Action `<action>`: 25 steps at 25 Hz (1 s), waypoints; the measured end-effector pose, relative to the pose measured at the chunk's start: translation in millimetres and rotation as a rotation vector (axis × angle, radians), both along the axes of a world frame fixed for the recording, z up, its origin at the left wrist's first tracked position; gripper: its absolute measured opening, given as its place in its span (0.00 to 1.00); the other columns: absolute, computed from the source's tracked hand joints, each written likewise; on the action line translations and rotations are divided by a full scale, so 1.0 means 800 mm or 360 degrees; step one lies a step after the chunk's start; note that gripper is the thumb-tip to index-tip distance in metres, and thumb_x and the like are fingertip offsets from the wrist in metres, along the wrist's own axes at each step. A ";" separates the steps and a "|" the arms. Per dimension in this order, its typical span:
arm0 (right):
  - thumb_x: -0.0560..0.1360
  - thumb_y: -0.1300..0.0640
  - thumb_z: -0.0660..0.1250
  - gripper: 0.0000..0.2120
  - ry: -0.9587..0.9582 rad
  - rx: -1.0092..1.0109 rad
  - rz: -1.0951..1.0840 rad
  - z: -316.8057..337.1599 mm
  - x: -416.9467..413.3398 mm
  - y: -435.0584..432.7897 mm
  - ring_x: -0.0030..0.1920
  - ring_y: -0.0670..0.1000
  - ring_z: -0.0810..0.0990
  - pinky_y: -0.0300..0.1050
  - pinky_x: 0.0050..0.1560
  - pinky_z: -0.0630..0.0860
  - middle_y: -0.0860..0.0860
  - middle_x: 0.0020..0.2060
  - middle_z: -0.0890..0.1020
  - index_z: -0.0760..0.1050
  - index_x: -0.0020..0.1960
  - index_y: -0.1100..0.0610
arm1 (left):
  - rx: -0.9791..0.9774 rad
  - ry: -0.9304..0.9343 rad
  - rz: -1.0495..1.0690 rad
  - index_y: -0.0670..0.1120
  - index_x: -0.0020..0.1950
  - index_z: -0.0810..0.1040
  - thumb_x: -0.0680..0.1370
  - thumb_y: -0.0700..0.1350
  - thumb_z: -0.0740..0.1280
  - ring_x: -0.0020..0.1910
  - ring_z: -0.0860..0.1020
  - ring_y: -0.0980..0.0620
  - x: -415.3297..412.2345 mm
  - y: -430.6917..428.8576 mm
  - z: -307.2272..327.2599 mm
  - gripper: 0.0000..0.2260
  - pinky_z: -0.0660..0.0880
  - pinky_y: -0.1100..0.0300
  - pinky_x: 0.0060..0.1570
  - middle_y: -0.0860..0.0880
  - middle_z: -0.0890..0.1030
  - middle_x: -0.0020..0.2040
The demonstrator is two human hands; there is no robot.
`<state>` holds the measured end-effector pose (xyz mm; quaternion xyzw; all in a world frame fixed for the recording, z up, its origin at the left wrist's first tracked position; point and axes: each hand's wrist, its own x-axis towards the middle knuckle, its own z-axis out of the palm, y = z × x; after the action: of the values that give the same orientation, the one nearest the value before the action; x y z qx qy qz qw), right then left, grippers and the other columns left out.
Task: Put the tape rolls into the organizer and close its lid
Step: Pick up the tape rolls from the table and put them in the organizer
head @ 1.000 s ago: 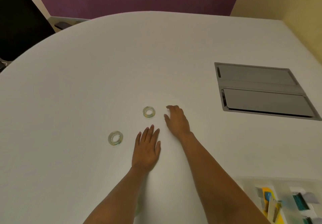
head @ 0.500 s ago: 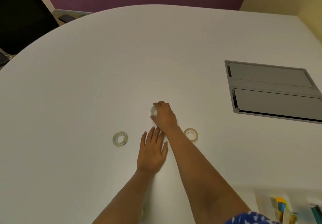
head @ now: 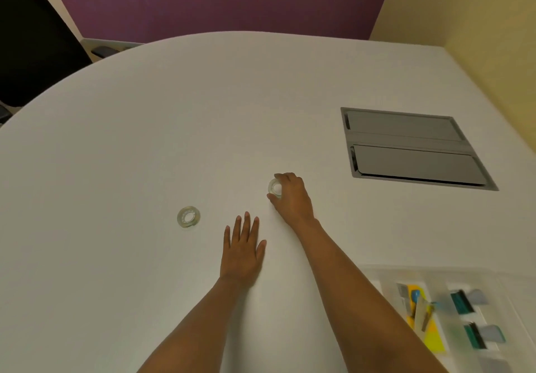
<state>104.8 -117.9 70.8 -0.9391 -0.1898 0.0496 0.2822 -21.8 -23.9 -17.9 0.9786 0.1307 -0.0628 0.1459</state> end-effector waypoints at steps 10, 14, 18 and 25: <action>0.75 0.57 0.69 0.24 -0.0056 0.0111 -0.0229 0.009 -0.092 -0.146 0.68 0.54 0.68 0.46 0.61 0.73 0.55 0.67 0.72 0.68 0.69 0.59 | -0.0069 0.0196 -0.0050 0.48 0.78 0.39 0.83 0.55 0.45 0.78 0.36 0.46 -0.078 -0.075 0.026 0.27 0.38 0.48 0.77 0.45 0.37 0.79; 0.74 0.58 0.69 0.24 -0.0066 0.0205 -0.0341 0.001 -0.124 -0.198 0.67 0.55 0.69 0.45 0.61 0.71 0.56 0.66 0.73 0.69 0.69 0.59 | -0.0065 0.0189 -0.0033 0.47 0.78 0.38 0.83 0.55 0.45 0.78 0.36 0.46 -0.101 -0.099 0.026 0.27 0.37 0.48 0.77 0.45 0.36 0.79; 0.74 0.60 0.70 0.24 -0.0049 0.0240 -0.0435 -0.008 -0.151 -0.237 0.67 0.56 0.69 0.44 0.64 0.69 0.57 0.65 0.74 0.70 0.68 0.61 | -0.0054 0.0196 -0.0037 0.47 0.78 0.38 0.83 0.54 0.45 0.78 0.36 0.45 -0.114 -0.111 0.026 0.27 0.38 0.48 0.77 0.44 0.37 0.79; 0.74 0.61 0.70 0.24 -0.0053 0.0208 -0.0422 -0.017 -0.186 -0.242 0.66 0.56 0.70 0.45 0.62 0.71 0.57 0.65 0.72 0.69 0.68 0.60 | -0.0087 0.0192 -0.0050 0.48 0.78 0.39 0.83 0.54 0.46 0.78 0.37 0.46 -0.125 -0.114 0.026 0.27 0.38 0.48 0.77 0.45 0.37 0.79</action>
<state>-44.4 -311.2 57.3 -0.9362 -0.0717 -0.0162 0.3437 -122.1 -114.8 3.2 0.9706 0.1220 -0.1275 0.1636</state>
